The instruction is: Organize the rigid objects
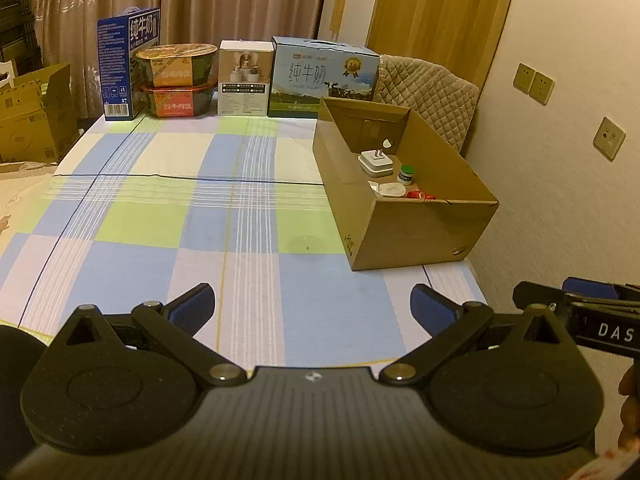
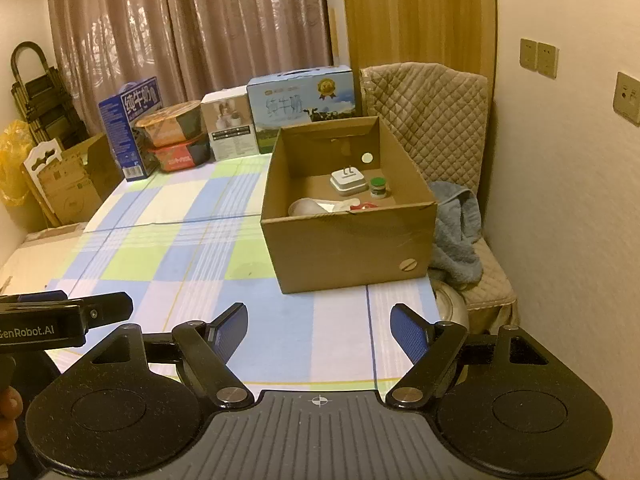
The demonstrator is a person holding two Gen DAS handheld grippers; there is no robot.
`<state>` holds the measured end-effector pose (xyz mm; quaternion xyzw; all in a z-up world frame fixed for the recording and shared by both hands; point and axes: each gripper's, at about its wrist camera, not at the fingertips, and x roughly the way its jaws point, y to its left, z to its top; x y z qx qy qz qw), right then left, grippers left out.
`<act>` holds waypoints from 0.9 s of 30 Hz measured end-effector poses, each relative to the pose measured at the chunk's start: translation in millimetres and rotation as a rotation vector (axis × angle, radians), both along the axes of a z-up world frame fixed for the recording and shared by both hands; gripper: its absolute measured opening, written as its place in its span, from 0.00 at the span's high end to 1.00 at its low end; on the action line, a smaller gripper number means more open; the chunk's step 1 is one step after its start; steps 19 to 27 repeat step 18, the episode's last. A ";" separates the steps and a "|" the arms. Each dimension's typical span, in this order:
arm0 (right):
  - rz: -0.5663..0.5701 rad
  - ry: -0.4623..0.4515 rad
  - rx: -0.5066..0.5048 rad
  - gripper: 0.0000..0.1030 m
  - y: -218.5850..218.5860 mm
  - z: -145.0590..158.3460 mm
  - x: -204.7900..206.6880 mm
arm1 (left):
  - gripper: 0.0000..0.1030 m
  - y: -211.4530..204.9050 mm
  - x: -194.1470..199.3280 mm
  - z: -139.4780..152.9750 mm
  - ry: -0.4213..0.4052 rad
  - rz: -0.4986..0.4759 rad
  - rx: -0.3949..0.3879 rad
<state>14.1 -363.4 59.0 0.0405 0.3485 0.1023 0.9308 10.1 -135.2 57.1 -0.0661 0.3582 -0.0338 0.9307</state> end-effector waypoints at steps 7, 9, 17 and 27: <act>-0.006 -0.001 -0.001 0.27 -0.8 0.9 0.0 | 0.01 -2.9 0.8 1.4 -0.003 -0.003 0.000; -0.007 -0.002 -0.001 0.27 -1.3 1.5 0.3 | 0.01 -4.0 0.9 2.1 -0.004 -0.004 0.000; -0.008 -0.004 -0.009 0.27 0.1 2.8 -0.5 | 0.00 -3.8 -0.4 4.8 -0.028 -0.016 -0.014; -0.009 -0.004 -0.011 0.27 0.3 2.6 -0.5 | 0.01 -3.5 -0.1 5.5 -0.030 -0.019 -0.019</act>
